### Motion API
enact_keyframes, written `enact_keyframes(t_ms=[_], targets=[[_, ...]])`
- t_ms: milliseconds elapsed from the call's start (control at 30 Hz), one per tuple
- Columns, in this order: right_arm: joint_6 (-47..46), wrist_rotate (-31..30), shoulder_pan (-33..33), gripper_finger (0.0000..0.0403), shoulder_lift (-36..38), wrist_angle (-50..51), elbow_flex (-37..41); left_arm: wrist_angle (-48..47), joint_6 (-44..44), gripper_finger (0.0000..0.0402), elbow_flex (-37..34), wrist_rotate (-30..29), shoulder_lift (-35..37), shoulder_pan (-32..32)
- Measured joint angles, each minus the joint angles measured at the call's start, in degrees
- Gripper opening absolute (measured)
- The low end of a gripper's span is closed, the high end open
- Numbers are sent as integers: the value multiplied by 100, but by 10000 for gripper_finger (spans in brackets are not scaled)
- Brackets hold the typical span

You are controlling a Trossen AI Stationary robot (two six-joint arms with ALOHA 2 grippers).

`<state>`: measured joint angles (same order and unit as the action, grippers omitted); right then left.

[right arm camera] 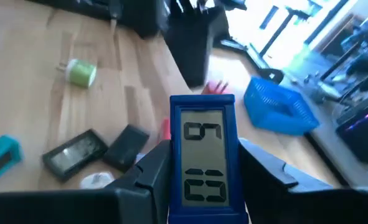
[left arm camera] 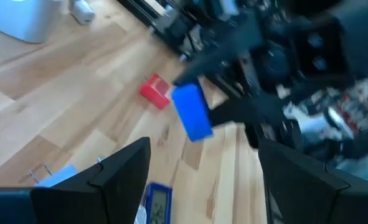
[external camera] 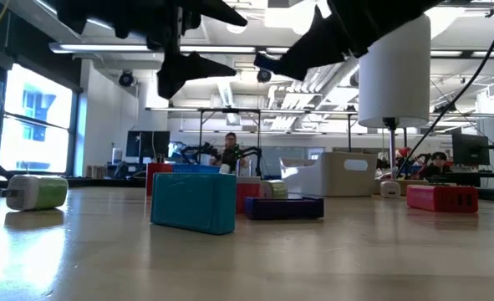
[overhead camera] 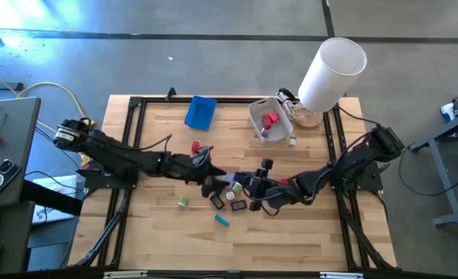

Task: Pick & Place Office items
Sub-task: Put the blue digital timer into the blue bin

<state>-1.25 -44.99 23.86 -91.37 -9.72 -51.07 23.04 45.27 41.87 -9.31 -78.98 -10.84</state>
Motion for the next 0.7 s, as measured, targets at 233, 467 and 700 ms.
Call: enact_keyframes(t_ms=[233,467,700], targets=[[272,175,-266,138,0,-211,0,49,231,291,0,3,-1,283],[611,838,-594,138,0,-683,0,206,268,291,2,-9,-85,294],[939,963,-648,138,-9,-771,0,642,253,291,9,-204,-164,296]])
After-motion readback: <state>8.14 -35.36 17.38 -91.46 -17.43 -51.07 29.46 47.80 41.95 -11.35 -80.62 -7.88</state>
